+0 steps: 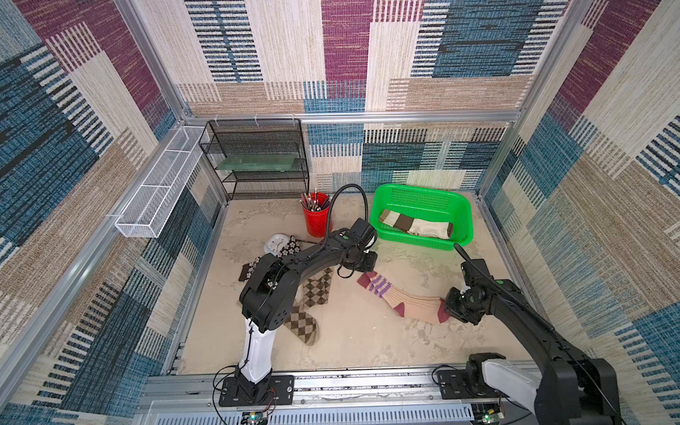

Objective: Place the socks together as a pair
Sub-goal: Flatten out the sock, then pick up a pair of socks from the center of the board.

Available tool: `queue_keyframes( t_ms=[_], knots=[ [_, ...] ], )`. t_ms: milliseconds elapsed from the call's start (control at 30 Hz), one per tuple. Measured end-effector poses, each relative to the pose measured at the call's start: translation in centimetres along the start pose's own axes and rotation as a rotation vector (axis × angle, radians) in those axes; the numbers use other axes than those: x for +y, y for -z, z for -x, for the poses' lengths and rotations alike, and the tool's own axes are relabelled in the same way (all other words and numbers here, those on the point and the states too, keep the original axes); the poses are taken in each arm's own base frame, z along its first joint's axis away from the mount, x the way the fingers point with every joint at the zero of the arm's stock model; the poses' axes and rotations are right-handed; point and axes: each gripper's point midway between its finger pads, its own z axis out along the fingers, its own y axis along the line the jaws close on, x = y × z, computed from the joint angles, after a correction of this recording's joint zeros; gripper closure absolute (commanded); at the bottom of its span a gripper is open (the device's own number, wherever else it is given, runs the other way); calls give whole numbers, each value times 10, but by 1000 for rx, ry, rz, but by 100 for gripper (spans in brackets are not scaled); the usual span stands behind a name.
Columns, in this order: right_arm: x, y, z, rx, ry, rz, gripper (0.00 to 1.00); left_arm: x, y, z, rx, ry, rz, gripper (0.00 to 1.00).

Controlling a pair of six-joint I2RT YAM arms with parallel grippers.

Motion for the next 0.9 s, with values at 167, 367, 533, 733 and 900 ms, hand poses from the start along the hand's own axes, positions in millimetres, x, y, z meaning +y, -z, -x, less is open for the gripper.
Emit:
queue_keyframes(
  t_ms=[167,367,533,733,900],
  knots=[
    [6,-3,7,-20,-5,21,67,6,-5,-2,-7,-1,16,63],
    [7,-2,9,-46,-9,41,45,18,7,4,-30,25,34,45],
    [3,-6,2,-38,-27,48,40,28,12,3,-7,51,45,41],
    [4,-8,1,-38,-34,55,34,26,-4,-11,71,59,33,40],
    [4,-12,2,-38,-34,59,34,26,-19,-17,114,65,23,40]
  ],
)
